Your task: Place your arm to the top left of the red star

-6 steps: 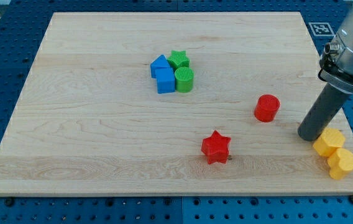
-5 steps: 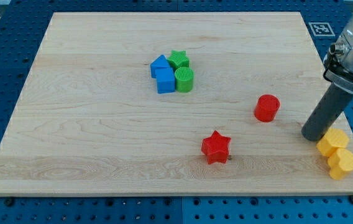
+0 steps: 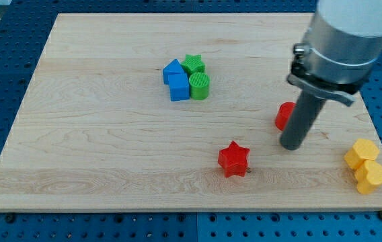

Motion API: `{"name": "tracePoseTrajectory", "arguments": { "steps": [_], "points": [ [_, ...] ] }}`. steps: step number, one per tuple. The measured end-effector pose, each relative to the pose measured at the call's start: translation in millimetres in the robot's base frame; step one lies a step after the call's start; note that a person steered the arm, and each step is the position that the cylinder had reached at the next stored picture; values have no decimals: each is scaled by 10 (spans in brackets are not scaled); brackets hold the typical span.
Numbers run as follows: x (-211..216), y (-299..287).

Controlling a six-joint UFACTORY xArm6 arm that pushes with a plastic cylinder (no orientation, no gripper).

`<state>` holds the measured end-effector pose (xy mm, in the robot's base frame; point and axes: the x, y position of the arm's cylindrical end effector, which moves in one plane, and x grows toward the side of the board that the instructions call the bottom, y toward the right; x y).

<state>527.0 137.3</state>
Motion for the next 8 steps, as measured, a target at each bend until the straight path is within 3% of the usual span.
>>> {"name": "tracePoseTrajectory", "arguments": {
  "steps": [1, 6, 8],
  "points": [
    [-59, -376],
    [-67, -617],
    [-67, -1011]
  ]
}}
